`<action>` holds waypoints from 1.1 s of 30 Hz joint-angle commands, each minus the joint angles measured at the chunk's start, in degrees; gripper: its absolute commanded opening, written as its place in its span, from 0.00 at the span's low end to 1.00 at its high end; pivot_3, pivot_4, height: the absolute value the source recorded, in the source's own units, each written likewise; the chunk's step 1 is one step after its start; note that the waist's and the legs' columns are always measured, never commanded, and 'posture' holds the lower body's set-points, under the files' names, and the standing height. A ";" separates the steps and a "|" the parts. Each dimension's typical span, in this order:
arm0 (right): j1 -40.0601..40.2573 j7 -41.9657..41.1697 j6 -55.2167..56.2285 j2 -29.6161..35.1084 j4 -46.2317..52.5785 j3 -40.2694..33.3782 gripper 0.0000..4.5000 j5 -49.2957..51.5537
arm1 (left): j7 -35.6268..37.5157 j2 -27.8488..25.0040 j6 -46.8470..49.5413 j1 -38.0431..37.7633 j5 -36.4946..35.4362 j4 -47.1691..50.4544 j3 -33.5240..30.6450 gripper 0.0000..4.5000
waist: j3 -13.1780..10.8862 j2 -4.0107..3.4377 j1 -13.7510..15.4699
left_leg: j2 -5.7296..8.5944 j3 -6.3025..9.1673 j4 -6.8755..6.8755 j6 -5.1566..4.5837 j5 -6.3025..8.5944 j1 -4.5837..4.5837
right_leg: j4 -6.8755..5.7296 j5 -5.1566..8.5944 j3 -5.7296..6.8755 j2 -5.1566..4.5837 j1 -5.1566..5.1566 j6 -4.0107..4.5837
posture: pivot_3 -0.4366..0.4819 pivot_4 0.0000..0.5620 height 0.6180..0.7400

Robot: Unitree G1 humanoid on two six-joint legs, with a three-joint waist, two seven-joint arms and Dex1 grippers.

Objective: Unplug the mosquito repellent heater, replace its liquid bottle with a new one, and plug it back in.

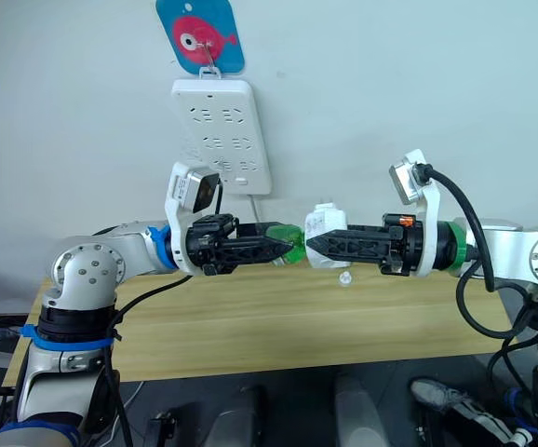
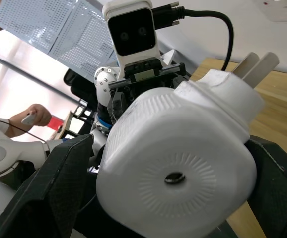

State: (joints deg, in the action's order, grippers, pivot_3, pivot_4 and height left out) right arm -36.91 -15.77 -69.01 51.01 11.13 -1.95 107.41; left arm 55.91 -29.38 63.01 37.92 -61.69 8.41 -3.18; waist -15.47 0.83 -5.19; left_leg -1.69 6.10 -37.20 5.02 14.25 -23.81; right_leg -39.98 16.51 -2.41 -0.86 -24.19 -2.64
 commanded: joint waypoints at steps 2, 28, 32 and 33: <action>2.20 -2.48 -0.53 2.91 4.11 -2.69 1.00 -2.00 | -1.96 1.54 -1.21 1.22 -1.35 -0.60 -2.73 0.51 | 0.00 0.00 0.06 | 0.00 0.01 -0.01 0.00 0.00 0.00 | 0.00 0.00 0.01 0.00 0.00 0.00 | 0.30 0.41 0.88; 6.39 -42.99 29.33 -0.03 -0.04 5.77 0.00 -64.94 | 2.96 -0.56 6.81 3.95 -4.00 -2.90 -2.09 0.51 | 0.01 0.01 -1.42 | 0.00 -0.02 -0.56 0.08 -0.04 -0.04 | -0.06 -0.10 -0.07 0.04 0.12 -0.16 | 0.27 0.38 0.88; 5.53 -45.14 27.16 -1.91 3.61 6.01 0.00 -63.49 | 1.58 -0.05 6.16 3.73 -3.73 -2.74 -2.56 0.51 | 0.01 0.01 -1.22 | 0.02 0.01 -0.56 0.11 -0.05 -0.07 | -0.07 -0.10 -0.01 0.00 0.12 -0.16 | 0.28 0.38 0.88; 5.44 -44.82 25.39 -2.46 5.25 5.17 0.00 -61.55 | 1.21 0.09 5.82 3.64 -3.49 -2.74 -2.66 0.51 | 0.01 0.01 -1.22 | 0.04 0.02 -0.58 0.11 -0.06 -0.08 | -0.07 -0.10 -0.01 -0.03 0.12 -0.16 | 0.28 0.39 0.88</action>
State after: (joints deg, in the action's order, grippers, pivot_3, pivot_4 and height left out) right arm -30.48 -59.68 -42.22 48.59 12.42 4.66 42.89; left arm 57.44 -29.69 69.66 41.05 -64.11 3.87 -4.45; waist -15.46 0.83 -6.41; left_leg -1.64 6.11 -37.78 5.13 14.20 -23.90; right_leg -40.05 16.40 -2.43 -0.91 -24.07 -2.80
